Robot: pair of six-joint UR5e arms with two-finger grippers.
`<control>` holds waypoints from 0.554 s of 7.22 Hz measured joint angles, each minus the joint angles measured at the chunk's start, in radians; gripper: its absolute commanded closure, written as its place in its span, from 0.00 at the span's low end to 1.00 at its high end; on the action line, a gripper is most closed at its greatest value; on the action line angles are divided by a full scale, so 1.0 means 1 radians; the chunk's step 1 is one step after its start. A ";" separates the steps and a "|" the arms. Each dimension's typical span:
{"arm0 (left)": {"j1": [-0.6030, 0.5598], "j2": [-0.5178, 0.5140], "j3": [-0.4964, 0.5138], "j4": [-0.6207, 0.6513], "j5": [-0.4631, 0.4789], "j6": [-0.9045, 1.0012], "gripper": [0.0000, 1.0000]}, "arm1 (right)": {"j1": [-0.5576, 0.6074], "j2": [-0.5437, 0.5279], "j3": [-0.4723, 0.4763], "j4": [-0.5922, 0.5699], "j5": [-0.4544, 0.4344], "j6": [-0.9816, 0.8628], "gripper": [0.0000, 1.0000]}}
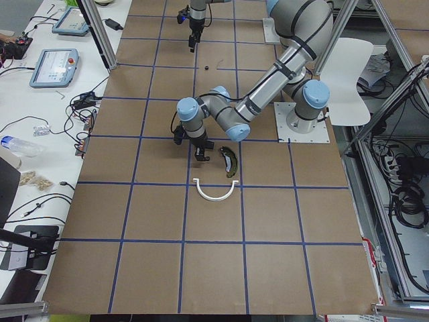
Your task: Place bearing gear from tray to pile
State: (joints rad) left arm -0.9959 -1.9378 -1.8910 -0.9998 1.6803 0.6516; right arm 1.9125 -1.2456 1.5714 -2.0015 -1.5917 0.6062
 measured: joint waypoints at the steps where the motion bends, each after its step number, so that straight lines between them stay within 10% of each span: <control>1: -0.041 0.009 0.030 -0.017 -0.037 -0.067 0.00 | -0.060 -0.065 -0.040 0.124 0.000 -0.104 0.00; 4: -0.286 0.051 0.121 -0.118 -0.082 -0.373 0.00 | -0.257 -0.233 -0.054 0.337 0.002 -0.465 0.00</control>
State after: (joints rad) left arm -1.2815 -1.8863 -1.7695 -1.1176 1.5982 0.2790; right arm 1.6552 -1.4787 1.5175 -1.6647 -1.5897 0.1416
